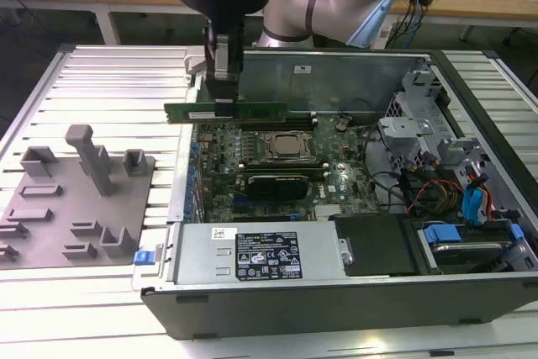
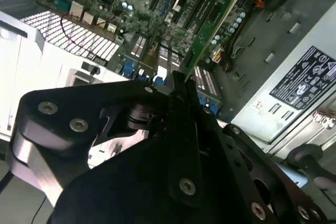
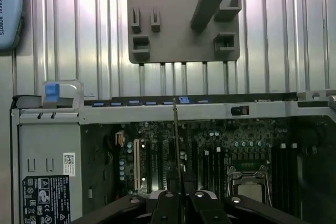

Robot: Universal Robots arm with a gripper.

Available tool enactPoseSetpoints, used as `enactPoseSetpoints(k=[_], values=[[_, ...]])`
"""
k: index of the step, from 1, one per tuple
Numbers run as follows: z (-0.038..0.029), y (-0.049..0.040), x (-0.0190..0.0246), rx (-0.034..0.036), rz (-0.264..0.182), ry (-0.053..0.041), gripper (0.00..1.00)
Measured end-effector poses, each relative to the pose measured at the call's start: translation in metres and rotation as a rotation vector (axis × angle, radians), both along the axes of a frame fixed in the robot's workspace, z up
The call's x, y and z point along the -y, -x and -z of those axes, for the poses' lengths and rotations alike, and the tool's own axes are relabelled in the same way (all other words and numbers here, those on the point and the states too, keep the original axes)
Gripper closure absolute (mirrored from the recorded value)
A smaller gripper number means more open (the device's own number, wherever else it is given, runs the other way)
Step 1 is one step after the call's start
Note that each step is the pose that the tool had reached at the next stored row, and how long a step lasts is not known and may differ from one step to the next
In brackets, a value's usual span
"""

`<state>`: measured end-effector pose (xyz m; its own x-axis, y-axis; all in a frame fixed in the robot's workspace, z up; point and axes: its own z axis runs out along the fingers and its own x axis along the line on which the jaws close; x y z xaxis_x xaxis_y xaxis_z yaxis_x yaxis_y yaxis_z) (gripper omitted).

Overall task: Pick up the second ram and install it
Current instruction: 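Pick up the second ram and move it above second insertion slot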

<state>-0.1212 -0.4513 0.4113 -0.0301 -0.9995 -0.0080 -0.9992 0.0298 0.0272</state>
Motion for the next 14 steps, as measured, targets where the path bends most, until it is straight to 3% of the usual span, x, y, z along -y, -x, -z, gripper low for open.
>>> enactPoseSetpoints(k=[2,5,8,11,13,14], values=[[0.0000,-0.0053,-0.0007,-0.0006,0.000,0.0001,0.87],[0.0000,-0.0220,-0.0026,-0.0027,0.000,0.0000,0.87],[0.0001,-0.0280,-0.0039,-0.0036,0.001,-0.0005,0.87],[0.0005,-0.0293,-0.0042,-0.0037,0.014,-0.0119,0.87],[0.0010,-0.0315,-0.0049,-0.0042,0.018,-0.0137,0.87],[0.0016,-0.0377,-0.0069,-0.0058,0.021,-0.0137,0.87]])
